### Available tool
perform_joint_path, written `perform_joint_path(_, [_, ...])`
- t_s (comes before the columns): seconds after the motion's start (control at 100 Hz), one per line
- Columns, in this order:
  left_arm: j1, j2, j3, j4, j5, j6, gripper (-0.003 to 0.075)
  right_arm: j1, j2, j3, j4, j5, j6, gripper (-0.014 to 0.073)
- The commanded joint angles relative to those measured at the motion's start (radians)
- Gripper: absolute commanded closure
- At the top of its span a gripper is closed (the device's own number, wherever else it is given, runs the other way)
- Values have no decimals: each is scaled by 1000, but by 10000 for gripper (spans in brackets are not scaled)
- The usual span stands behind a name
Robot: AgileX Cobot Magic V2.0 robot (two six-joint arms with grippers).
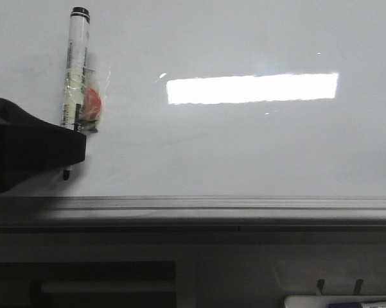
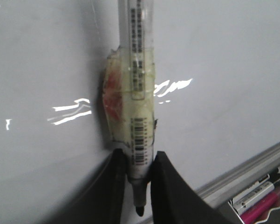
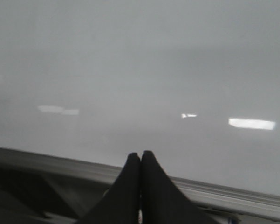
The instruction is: Write number 3 on whiteboard
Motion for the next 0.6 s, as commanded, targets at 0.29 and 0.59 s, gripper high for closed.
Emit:
perform_joint_path(0.29, [1,-3,-21,462,-10,-11,741,373,73,-130,11,-60,-139,395])
perform_joint_path(0.59, [3,-38,-21,783,17,6,741,551,432,-237,11,-115,-291,206])
